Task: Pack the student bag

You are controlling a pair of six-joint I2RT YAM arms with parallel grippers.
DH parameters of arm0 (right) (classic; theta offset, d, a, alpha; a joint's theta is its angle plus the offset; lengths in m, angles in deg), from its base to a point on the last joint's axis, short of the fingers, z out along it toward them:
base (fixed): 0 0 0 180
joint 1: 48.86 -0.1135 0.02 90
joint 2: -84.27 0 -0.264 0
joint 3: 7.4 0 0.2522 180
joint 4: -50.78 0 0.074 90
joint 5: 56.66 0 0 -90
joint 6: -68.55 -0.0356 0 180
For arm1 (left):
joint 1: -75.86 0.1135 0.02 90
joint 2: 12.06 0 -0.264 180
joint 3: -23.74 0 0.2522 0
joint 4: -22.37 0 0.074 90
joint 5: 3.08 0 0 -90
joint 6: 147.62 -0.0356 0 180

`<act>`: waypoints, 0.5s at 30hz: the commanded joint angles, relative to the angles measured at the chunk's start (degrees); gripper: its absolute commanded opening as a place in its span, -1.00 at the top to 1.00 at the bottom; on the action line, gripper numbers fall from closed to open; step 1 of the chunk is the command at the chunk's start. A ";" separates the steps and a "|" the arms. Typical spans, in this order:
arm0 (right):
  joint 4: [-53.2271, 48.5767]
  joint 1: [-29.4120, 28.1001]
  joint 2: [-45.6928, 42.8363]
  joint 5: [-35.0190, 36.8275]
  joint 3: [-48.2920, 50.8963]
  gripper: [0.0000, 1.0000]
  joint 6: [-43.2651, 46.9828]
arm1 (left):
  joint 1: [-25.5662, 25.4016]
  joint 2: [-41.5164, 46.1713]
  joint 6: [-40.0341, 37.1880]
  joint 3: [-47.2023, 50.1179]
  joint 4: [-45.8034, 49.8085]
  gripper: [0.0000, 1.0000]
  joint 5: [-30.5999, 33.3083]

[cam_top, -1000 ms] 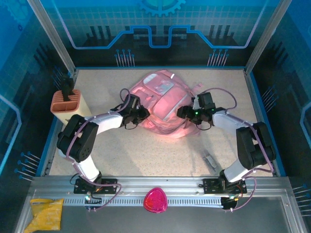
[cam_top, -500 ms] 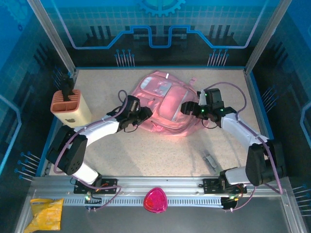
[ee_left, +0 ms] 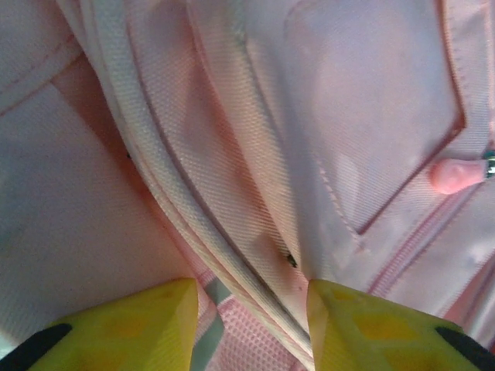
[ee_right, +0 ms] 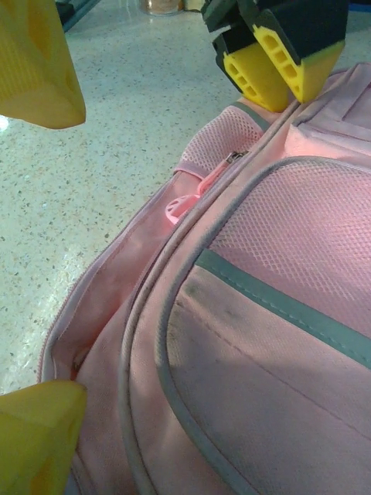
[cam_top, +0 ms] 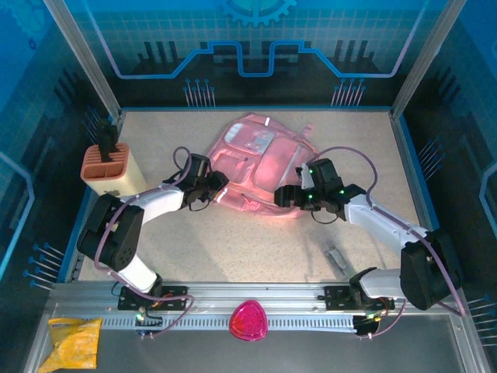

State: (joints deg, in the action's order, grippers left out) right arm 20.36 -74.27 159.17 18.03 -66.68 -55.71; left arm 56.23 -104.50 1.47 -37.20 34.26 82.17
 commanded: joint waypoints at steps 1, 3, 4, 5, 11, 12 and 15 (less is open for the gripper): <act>0.38 -1.06 -1.12 0.82 1.45 -0.70 -1.62 | 0.39 -2.06 2.49 -0.75 -3.39 0.28 -0.44; 0.49 -1.22 -1.20 0.90 1.83 -0.70 -2.00 | 0.02 -3.03 3.45 -1.50 -3.59 0.32 -1.00; 0.65 -1.26 -1.25 0.90 1.95 -0.70 -2.12 | -0.49 -3.26 4.42 -1.39 -3.90 0.34 -0.76; 0.82 -1.44 -1.37 1.04 2.09 -0.71 -2.30 | -1.23 -3.36 5.37 -0.94 -4.81 0.35 -0.28; 1.60 -1.88 -0.19 1.23 1.52 -0.70 -2.57 | -3.73 -6.77 9.56 -1.85 -6.52 0.33 2.48; 1.42 -2.16 0.00 1.64 1.27 -0.71 -2.50 | -3.90 -7.54 10.39 -1.94 -7.62 0.34 2.46; 0.79 -3.46 0.52 3.53 0.47 -0.71 -1.72 | -4.17 -9.12 11.46 -3.46 -7.01 0.57 3.72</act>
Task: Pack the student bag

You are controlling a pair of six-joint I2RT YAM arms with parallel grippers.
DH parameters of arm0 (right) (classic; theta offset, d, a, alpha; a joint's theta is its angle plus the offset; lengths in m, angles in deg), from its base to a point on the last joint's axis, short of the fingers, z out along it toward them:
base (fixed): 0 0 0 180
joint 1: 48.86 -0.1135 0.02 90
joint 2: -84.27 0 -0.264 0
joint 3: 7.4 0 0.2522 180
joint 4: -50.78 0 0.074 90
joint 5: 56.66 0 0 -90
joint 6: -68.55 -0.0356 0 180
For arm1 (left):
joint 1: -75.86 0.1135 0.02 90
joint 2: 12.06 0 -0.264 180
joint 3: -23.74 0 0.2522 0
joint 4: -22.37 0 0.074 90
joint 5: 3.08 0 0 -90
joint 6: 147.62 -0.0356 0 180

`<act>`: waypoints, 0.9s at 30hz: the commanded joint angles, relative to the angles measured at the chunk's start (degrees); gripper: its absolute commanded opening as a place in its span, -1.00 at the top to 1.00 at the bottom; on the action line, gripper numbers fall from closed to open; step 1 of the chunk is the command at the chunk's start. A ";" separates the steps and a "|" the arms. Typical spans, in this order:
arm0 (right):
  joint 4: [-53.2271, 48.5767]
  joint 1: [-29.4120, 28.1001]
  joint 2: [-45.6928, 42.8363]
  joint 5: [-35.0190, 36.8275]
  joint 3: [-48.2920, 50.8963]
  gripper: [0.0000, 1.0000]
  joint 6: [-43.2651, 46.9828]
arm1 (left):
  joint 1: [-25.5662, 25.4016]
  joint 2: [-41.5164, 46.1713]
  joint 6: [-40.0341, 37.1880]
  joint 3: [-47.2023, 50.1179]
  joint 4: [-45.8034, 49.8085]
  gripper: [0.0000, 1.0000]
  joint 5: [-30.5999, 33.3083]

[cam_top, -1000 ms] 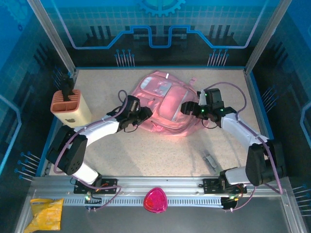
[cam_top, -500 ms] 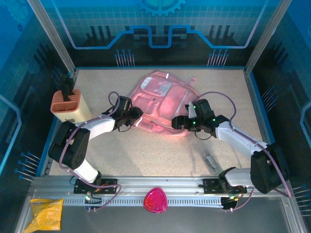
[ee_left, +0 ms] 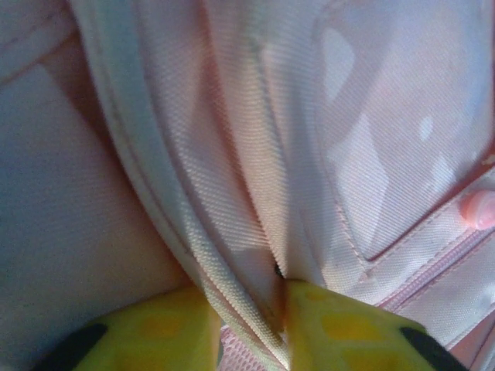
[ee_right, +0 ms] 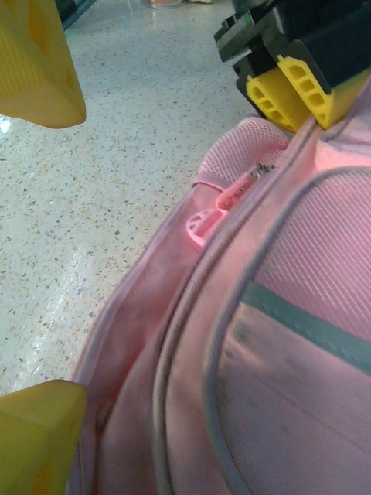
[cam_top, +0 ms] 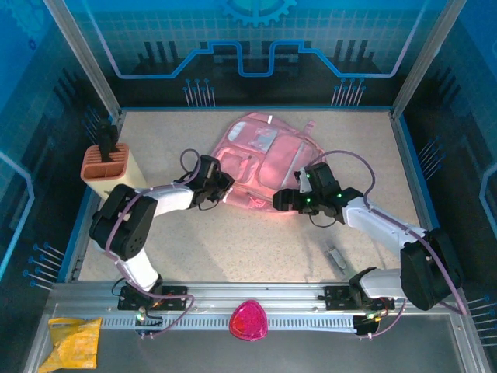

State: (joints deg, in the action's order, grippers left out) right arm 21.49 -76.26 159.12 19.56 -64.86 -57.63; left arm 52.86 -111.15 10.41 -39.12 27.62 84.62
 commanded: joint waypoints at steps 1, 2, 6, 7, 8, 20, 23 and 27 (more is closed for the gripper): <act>-0.53 -1.72 0.81 2.38 -1.43 -0.71 0.40 | -0.82 -2.43 2.70 -1.74 0.21 0.68 2.14; -0.84 -1.94 0.96 2.68 -1.70 -0.71 0.65 | -0.90 -2.22 3.02 -1.71 0.33 0.77 2.73; -1.61 -3.56 1.37 5.39 -2.94 -0.71 2.41 | -0.88 -0.24 2.99 -1.61 0.77 1.00 3.30; -1.68 -4.22 1.75 6.63 -3.40 -0.71 3.14 | -0.90 0.52 2.99 -1.57 0.70 1.00 3.23; -1.87 -4.79 2.54 7.70 -4.10 -0.72 3.76 | -0.97 1.11 2.96 -1.40 0.69 1.00 3.15; 0.37 -14.07 18.88 14.25 -16.97 -0.20 7.00 | -2.23 5.53 4.19 0.38 0.48 1.00 2.47; 2.29 -14.82 22.49 15.67 -18.99 -0.02 7.24 | -2.38 5.75 3.69 0.10 1.24 1.00 2.66; 0.86 -15.05 26.90 19.26 -22.75 0.10 7.44 | -2.40 5.66 3.69 0.07 1.22 1.00 2.32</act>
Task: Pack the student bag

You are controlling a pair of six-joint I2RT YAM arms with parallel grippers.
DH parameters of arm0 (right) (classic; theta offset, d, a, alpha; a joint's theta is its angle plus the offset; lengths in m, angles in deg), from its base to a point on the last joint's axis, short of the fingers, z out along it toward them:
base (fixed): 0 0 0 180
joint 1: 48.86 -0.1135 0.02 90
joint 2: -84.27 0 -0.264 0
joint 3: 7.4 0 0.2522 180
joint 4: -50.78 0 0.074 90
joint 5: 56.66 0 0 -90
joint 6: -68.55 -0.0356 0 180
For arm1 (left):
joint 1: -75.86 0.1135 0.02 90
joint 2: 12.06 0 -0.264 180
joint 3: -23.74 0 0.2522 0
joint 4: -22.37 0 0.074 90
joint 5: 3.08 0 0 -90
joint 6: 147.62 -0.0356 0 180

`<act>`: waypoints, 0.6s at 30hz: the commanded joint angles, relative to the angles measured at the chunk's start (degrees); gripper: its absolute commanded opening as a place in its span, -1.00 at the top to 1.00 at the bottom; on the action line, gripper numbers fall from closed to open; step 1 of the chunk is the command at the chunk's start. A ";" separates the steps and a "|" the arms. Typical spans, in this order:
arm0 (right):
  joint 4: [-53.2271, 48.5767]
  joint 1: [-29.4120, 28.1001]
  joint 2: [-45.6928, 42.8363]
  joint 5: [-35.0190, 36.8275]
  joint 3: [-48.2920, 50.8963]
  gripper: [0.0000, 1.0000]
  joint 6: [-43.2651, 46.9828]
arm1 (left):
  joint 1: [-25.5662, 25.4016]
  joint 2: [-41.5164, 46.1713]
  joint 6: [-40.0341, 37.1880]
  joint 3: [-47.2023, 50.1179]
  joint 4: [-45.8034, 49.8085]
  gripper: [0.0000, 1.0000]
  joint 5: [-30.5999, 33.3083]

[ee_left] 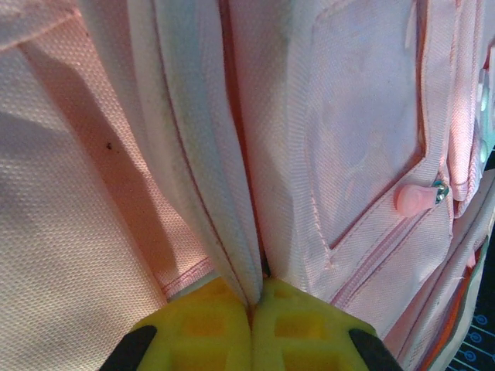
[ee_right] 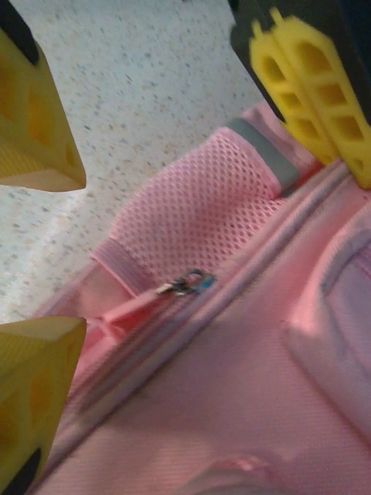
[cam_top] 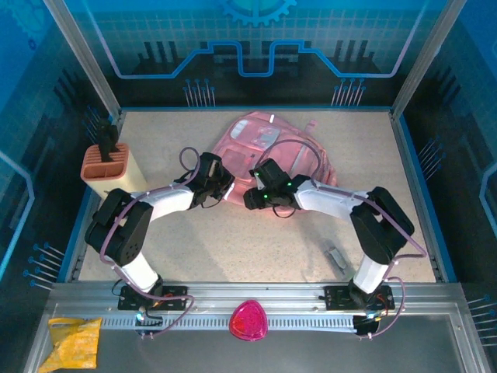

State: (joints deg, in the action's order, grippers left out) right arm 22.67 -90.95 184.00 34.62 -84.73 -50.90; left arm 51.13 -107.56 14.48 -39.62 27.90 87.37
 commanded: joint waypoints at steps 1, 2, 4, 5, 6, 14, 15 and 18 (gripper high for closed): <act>-0.08 -0.44 2.71 4.97 -3.20 0.11 0.76 | -0.67 2.08 -0.52 0.48 1.01 1.00 -0.41; 0.47 -0.44 3.30 5.27 -3.29 0.12 0.98 | -0.66 2.00 -0.56 0.39 1.02 1.00 -0.45; 0.74 -0.45 4.83 6.15 -3.93 0.15 1.41 | -0.67 1.90 -0.65 0.25 1.20 1.00 -0.45; 0.01 -0.49 5.35 6.97 -4.56 0.16 1.55 | -0.67 1.90 -0.52 0.36 1.07 1.00 -0.54; -0.71 -0.54 6.00 7.73 -5.09 0.16 1.67 | -0.67 1.90 -0.52 0.39 1.10 1.00 -0.60; -0.87 -1.74 9.19 8.18 -8.67 0.37 2.21 | -1.11 1.46 -0.21 0.39 0.55 1.00 -1.04; -1.12 -2.05 9.66 8.63 -9.22 0.42 2.07 | -1.24 1.38 -0.14 0.39 0.57 1.00 -0.99; -1.27 -2.31 10.90 9.25 -10.38 0.56 1.88 | -1.44 1.11 0.02 0.56 0.02 1.00 -1.04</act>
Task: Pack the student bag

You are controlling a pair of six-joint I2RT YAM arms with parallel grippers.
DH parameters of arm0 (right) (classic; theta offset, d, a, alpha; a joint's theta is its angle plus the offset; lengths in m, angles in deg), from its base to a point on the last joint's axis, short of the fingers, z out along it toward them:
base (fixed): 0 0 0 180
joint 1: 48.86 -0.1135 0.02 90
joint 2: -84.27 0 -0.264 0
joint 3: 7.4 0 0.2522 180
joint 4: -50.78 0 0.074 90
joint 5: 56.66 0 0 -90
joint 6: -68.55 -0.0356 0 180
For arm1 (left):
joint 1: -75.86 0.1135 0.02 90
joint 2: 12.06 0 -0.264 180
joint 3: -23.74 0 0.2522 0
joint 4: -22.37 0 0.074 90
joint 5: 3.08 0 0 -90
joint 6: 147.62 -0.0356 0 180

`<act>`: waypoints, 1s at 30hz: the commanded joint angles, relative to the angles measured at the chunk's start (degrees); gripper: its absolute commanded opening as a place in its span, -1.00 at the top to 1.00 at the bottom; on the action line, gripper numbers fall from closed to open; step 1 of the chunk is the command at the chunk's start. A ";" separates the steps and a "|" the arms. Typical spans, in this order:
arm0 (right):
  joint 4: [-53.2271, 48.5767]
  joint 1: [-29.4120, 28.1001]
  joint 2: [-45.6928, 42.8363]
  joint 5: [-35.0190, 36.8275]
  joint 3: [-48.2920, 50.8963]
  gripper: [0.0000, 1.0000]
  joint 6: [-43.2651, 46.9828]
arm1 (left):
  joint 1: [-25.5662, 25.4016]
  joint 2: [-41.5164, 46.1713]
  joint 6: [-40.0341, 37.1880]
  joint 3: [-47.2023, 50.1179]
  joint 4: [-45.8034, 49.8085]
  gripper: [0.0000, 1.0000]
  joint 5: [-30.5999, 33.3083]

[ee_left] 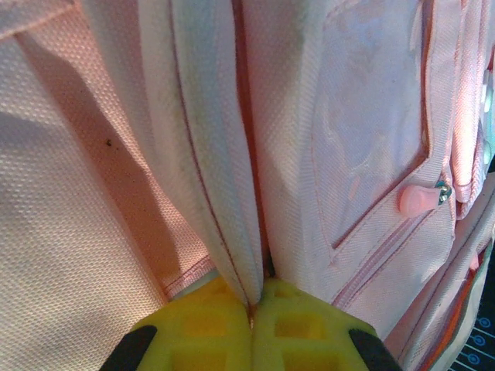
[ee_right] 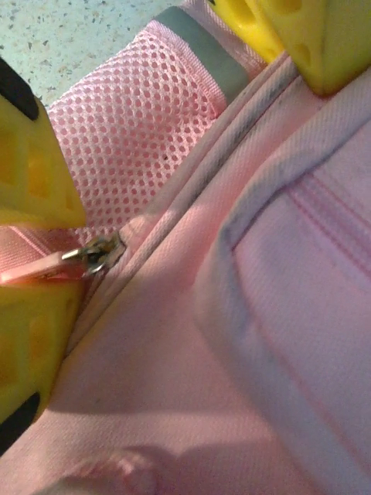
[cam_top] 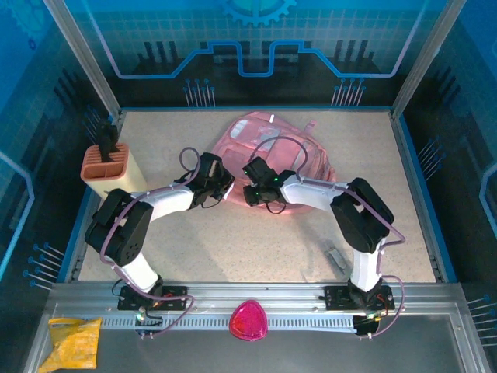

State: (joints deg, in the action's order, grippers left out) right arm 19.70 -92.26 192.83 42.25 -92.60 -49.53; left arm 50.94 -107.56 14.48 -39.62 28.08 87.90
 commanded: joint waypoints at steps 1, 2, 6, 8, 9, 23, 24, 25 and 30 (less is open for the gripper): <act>1.36 -1.05 2.62 2.06 -2.96 0.56 0.26 | -1.33 1.02 0.23 0.65 -0.44 1.00 -1.73; 0.86 -0.92 3.39 2.43 -3.59 0.50 0.13 | -1.35 1.02 0.21 0.69 -0.63 1.00 -1.83; -0.51 -0.76 5.85 2.65 -6.00 0.47 0.57 | -1.48 0.96 0.07 0.74 -0.73 1.00 -1.88; -0.81 -0.77 6.34 2.94 -6.58 0.66 0.33 | -1.49 0.98 0.06 0.67 -0.74 1.00 -1.90; -1.17 -0.80 6.20 3.17 -6.67 0.72 -0.02 | -1.57 1.09 0.15 0.81 -0.73 1.00 -1.96; -5.81 -1.63 -2.59 8.38 1.89 1.00 -4.22 | 1.19 3.05 -4.67 1.23 -0.78 1.00 -2.44; -6.41 -1.68 -3.49 8.73 2.69 1.00 -4.57 | 1.65 2.83 -4.77 0.94 -0.86 1.00 -3.06; -6.87 -1.72 -4.48 9.16 3.56 1.00 -4.83 | 2.05 2.63 -5.14 0.65 -0.75 1.00 -3.57; -8.55 -1.74 -10.39 11.28 8.36 1.00 -5.93 | 4.47 1.64 -6.12 -0.58 1.37 1.00 -4.52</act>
State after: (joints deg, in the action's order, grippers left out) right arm 16.25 -93.81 186.44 49.44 -86.89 -53.59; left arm 53.23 -106.80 11.00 -39.27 28.34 83.88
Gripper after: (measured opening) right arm 0.060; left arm 0.048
